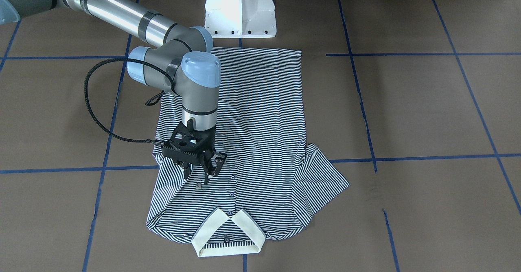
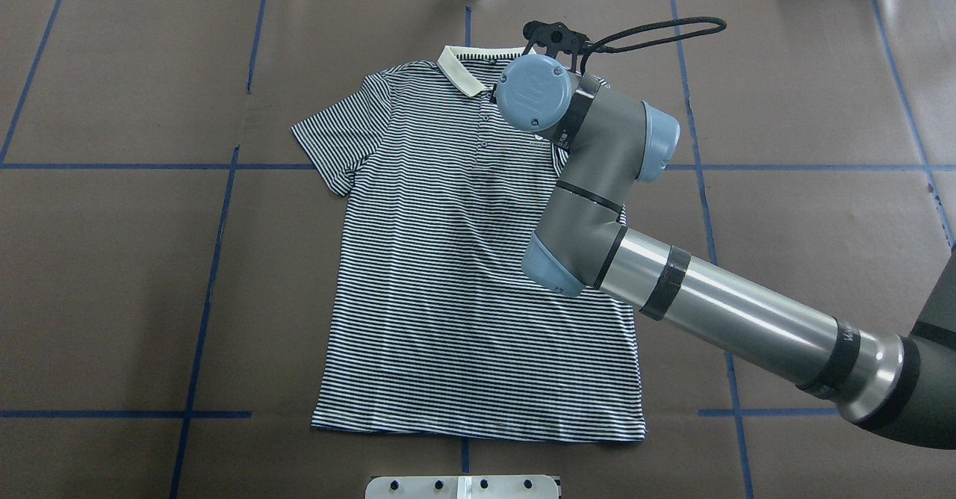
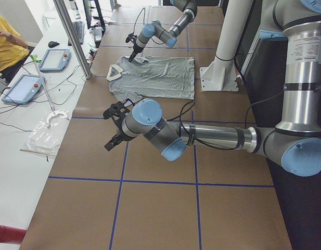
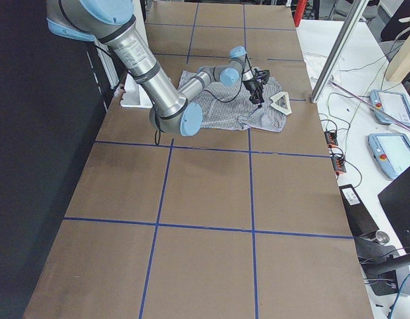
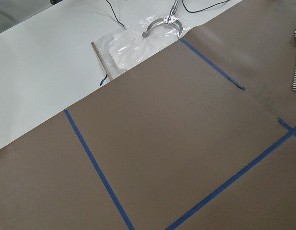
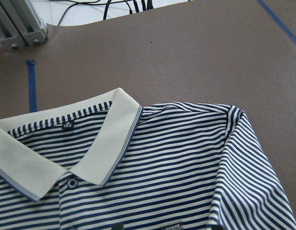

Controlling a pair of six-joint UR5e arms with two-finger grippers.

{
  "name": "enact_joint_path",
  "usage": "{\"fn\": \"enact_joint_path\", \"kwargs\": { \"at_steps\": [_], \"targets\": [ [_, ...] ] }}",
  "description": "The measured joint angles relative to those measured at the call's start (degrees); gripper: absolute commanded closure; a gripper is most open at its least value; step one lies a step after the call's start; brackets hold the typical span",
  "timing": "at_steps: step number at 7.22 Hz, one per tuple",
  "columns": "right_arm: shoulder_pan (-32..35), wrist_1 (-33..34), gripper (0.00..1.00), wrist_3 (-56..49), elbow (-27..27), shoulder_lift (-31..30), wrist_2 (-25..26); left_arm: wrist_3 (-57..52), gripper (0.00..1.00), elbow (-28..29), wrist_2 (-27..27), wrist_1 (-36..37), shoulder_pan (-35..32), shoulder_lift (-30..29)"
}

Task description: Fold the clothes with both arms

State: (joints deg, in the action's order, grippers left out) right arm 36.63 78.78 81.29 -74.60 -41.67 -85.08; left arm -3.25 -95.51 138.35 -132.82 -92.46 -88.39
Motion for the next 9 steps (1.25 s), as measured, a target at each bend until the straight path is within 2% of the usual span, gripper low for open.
{"fn": "enact_joint_path", "kwargs": {
  "at_steps": [2, 4, 5, 7, 8, 9],
  "targets": [
    [2.1, 0.8, 0.0, -4.6, -0.7, 0.2, -5.1, 3.6, 0.0, 0.3, -0.3, -3.3, 0.6, -0.3],
    [2.5, 0.5, 0.0, -6.5, -1.4, -0.1, -5.8, 4.9, 0.0, 0.4, -0.6, -6.3, 3.0, -0.4],
    [2.4, -2.7, 0.0, -4.6, -1.5, -0.8, -5.7, 5.0, 0.0, 0.6, -0.6, -6.9, 3.7, -0.4],
    [2.0, -13.1, 0.0, 0.7, -1.5, -3.4, -5.6, 5.1, 0.0, 0.7, -0.6, -7.2, 4.2, -0.3],
    [2.1, -12.1, 0.0, -0.1, -1.5, -3.8, -5.7, 5.1, 0.0, 0.7, -0.5, -7.3, 4.5, -0.3],
    [2.5, -7.5, 0.0, -4.6, -1.8, -3.7, -6.3, 5.2, 0.0, 0.7, -0.3, -7.3, 5.4, -0.3]
  ]
}}
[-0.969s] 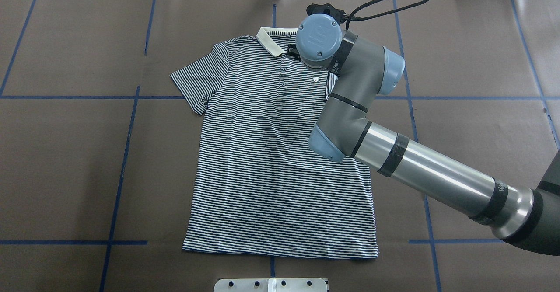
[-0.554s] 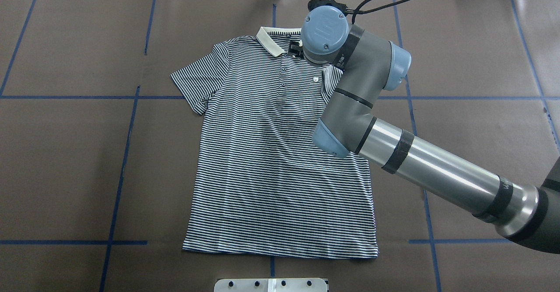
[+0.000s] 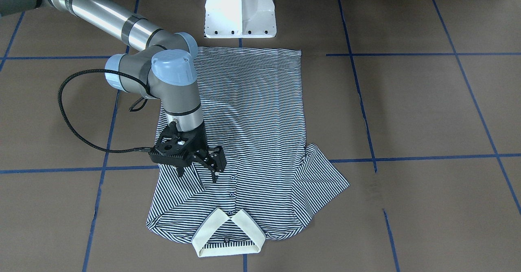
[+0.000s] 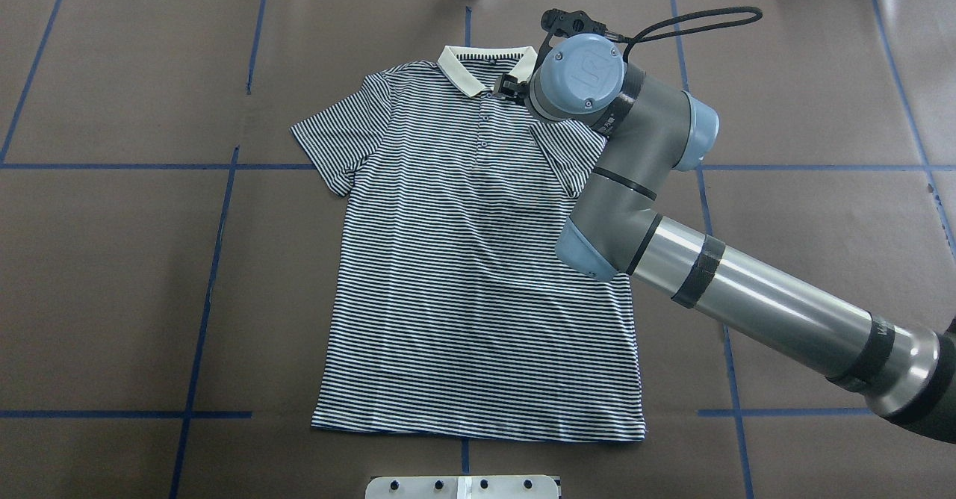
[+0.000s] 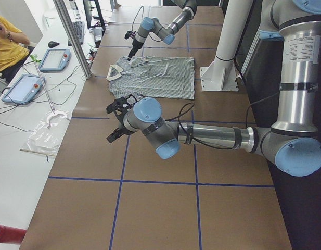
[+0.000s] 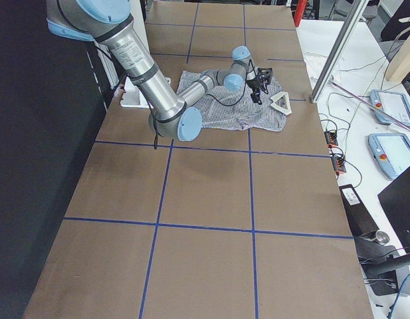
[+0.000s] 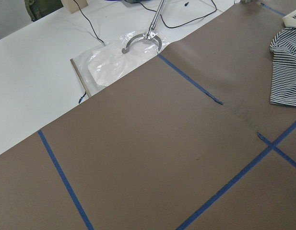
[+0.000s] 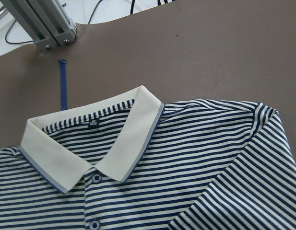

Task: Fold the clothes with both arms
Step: 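Lift the right gripper off the shirt and draw it back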

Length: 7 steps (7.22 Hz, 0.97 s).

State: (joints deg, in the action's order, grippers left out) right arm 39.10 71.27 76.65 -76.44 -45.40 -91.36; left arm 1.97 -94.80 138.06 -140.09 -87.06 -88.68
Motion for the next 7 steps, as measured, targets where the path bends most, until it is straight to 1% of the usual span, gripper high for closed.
{"fn": "enact_joint_path", "kwargs": {
  "at_steps": [1, 2, 3, 4, 5, 6, 7],
  "targets": [
    [1.5, 4.2, 0.0, -6.3, -0.5, -0.1, -2.4, 1.2, 0.0, 0.0, -0.1, 0.0, 2.2, -0.2],
    [3.9, 6.5, 0.0, -12.1, -1.6, -1.0, -6.8, 4.3, 0.0, 0.0, -0.8, 0.0, 4.6, -0.7],
    [7.1, 7.1, 0.0, -18.5, -4.5, -3.9, -11.8, 9.5, 0.01, -0.1, -2.6, 0.0, 7.2, -1.6],
    [10.6, 6.4, 0.0, -24.2, -9.3, -9.0, -16.6, 16.0, 0.07, -0.1, -5.9, -0.1, 10.1, -3.3],
    [14.1, 5.1, 0.0, -27.6, -15.1, -15.0, -21.2, 24.3, 0.17, 0.0, -10.5, 0.0, 13.7, -5.6],
    [17.0, 3.2, 0.0, -29.1, -19.9, -20.5, -24.7, 33.9, 0.26, 0.1, -15.8, 0.2, 18.0, -8.4],
    [18.8, 0.7, 0.0, -29.6, -22.5, -24.5, -26.4, 43.4, 0.34, 0.9, -21.8, 0.5, 23.3, -11.6]
  ]
}}
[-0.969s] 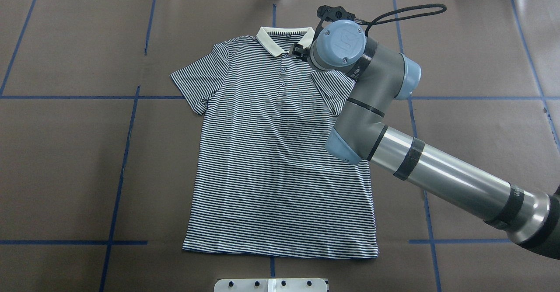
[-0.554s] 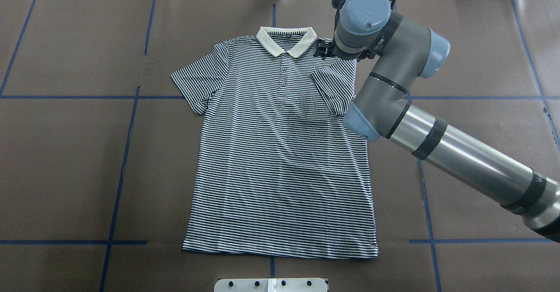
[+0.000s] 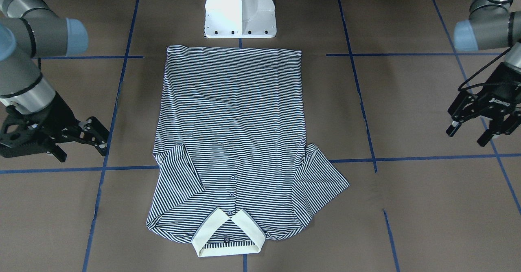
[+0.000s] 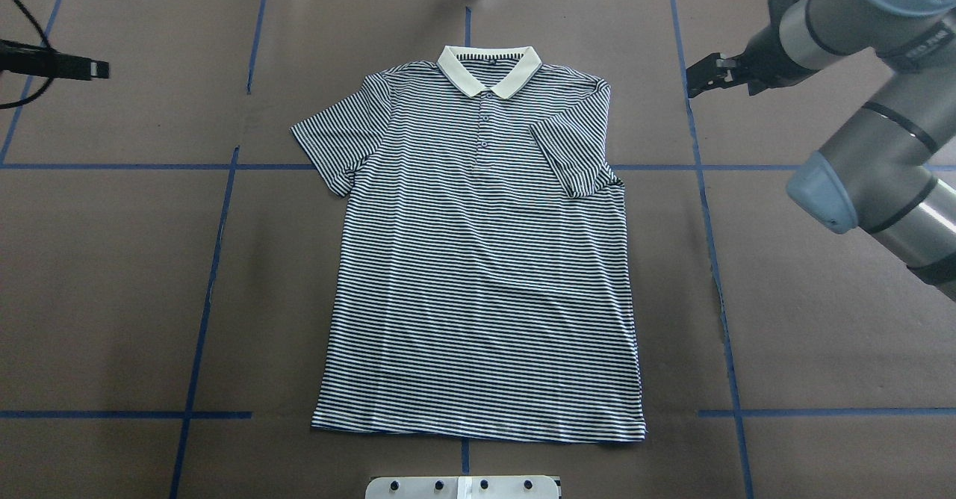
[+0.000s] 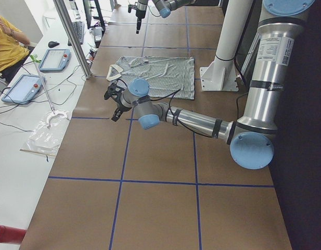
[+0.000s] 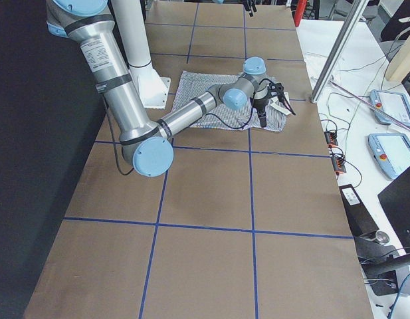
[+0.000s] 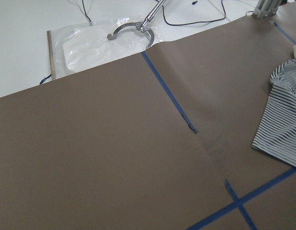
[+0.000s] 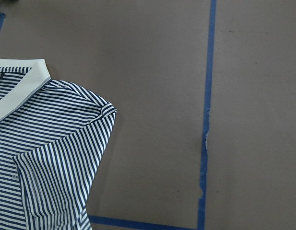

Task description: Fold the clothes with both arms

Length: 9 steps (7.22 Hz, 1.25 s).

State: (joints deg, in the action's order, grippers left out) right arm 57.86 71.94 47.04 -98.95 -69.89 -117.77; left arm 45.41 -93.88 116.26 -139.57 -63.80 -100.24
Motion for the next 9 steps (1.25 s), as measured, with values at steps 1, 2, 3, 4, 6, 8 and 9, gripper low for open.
{"fn": "enact_joint_path", "kwargs": {
  "at_steps": [1, 2, 3, 4, 6, 8, 9],
  "targets": [
    [0.7, -2.2, 0.0, -0.1, -1.0, -2.3, -0.7, 7.5, 0.36, 2.4, -5.9, 0.2, 5.3, -3.6],
    [1.0, -3.2, 0.0, -0.1, -1.3, -3.3, -0.8, 12.9, 0.38, 6.9, -11.1, 0.3, 9.5, -8.1],
    [1.1, -3.6, 0.0, -0.2, -1.3, -3.7, -0.8, 15.6, 0.41, 12.1, -14.6, 0.3, 12.0, -12.5],
    [1.1, -3.7, 0.0, -0.1, -1.3, -3.9, -0.7, 16.3, 0.41, 16.1, -16.2, 0.3, 13.3, -15.4],
    [1.1, -3.8, 0.0, -0.1, -1.3, -4.3, -0.7, 14.5, 0.41, 19.9, -17.6, 0.4, 14.9, -17.7],
    [1.1, -3.8, 0.0, -0.2, -1.3, -4.7, -0.6, 13.1, 0.41, 22.7, -18.1, 0.4, 17.3, -20.0],
    [1.1, -3.8, 0.0, -0.2, -1.3, -4.9, -0.5, 12.9, 0.41, 23.6, -18.1, 0.4, 18.1, -20.6]
  ]
}}
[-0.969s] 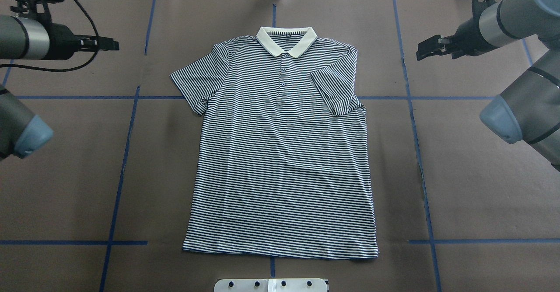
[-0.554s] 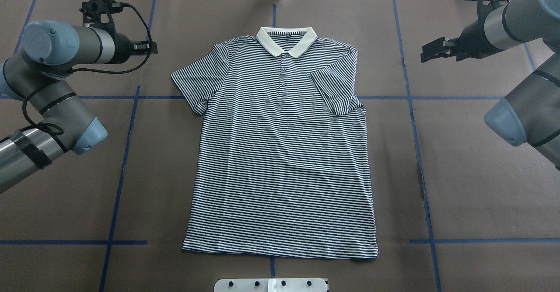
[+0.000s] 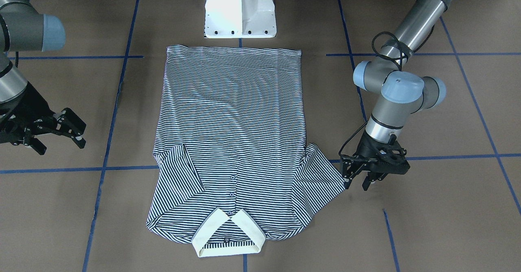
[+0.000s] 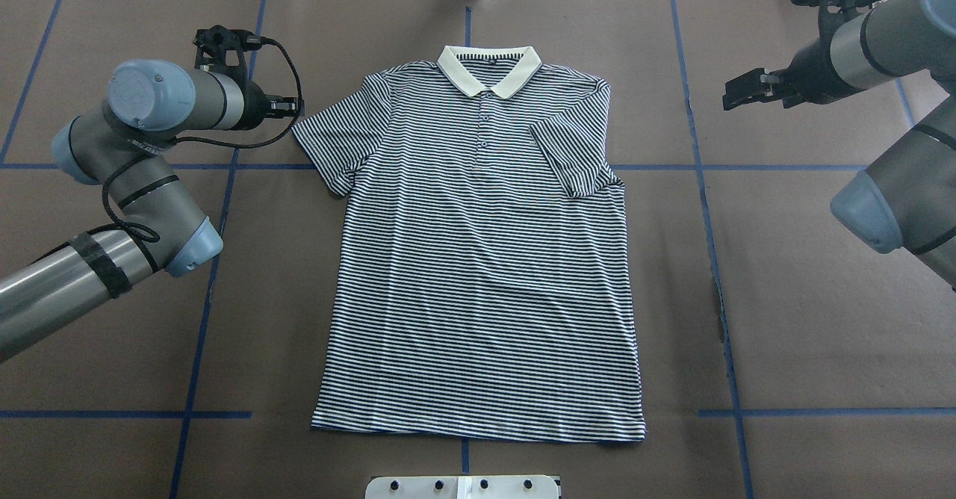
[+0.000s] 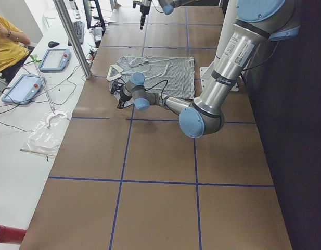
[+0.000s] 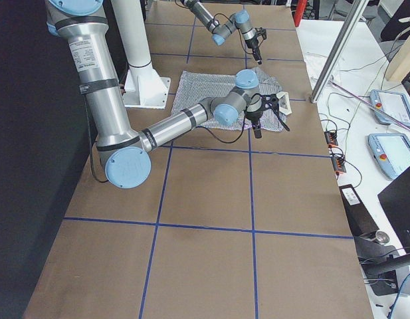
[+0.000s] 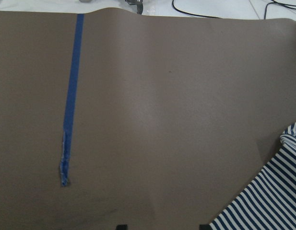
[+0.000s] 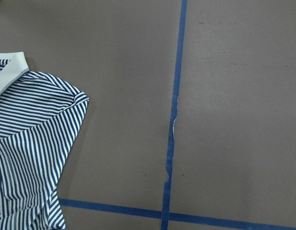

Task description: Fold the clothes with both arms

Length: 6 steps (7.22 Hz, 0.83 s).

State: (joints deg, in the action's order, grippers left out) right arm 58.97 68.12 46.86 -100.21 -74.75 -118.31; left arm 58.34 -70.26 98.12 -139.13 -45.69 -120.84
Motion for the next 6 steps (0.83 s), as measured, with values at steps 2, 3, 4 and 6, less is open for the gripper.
{"fn": "enact_joint_path", "kwargs": {
  "at_steps": [2, 3, 4, 6],
  "targets": [
    [0.0, 0.0, 0.0, 0.0, 0.0, -0.2, 0.0, 0.0, 0.43, 1.0, 0.0, -0.1, 0.7, -0.3],
    [0.0, 0.0, 0.0, 0.0, 0.0, -0.2, 0.0, 0.1, 0.44, 1.2, 0.0, -0.1, 0.9, -0.4],
    [0.0, 0.0, 0.0, 0.0, 0.0, -0.3, 0.1, 0.1, 0.45, 1.3, 0.0, -0.1, 1.3, -0.5],
    [0.0, 0.0, 0.0, 0.0, 0.0, -0.4, 0.1, 0.2, 0.54, 1.4, 0.0, -0.1, 1.6, -0.5]
  ]
}}
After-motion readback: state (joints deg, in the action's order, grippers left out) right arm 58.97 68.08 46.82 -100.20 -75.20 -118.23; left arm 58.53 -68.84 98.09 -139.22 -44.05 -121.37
